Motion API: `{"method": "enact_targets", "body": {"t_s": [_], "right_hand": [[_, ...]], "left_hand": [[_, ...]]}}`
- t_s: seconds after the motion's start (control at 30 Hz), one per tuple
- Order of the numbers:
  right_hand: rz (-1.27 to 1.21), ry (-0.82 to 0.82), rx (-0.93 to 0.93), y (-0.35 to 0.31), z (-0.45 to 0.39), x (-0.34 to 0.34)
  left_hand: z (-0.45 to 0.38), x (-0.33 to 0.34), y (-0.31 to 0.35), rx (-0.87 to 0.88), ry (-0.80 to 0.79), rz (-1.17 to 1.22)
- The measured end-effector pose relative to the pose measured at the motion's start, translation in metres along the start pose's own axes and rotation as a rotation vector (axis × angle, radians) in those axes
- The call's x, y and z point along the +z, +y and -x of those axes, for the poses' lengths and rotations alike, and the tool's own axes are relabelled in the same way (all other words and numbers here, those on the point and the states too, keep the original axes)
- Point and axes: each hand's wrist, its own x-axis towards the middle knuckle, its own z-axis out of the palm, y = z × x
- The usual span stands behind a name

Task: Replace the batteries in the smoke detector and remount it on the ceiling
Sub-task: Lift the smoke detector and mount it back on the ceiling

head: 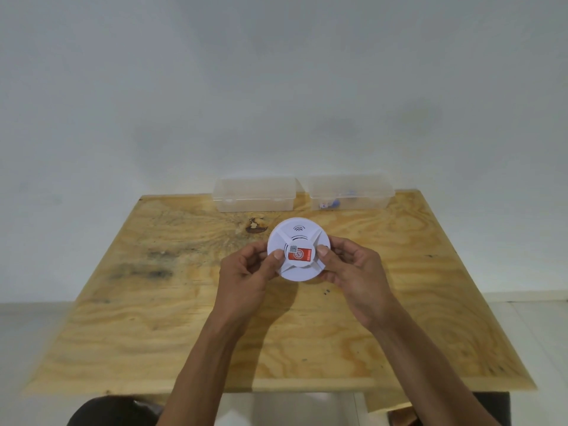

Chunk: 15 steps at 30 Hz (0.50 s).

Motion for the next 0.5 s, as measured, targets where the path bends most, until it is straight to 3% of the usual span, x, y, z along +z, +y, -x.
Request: {"method": "enact_targets", "body": {"t_s": [0.5], "right_hand": [[-0.013, 0.006, 0.006, -0.0057, 0.0040, 0.0010]], "left_hand": [[0.0041, -0.0005, 0.0016, 0.010, 0.006, 0.023]]}}
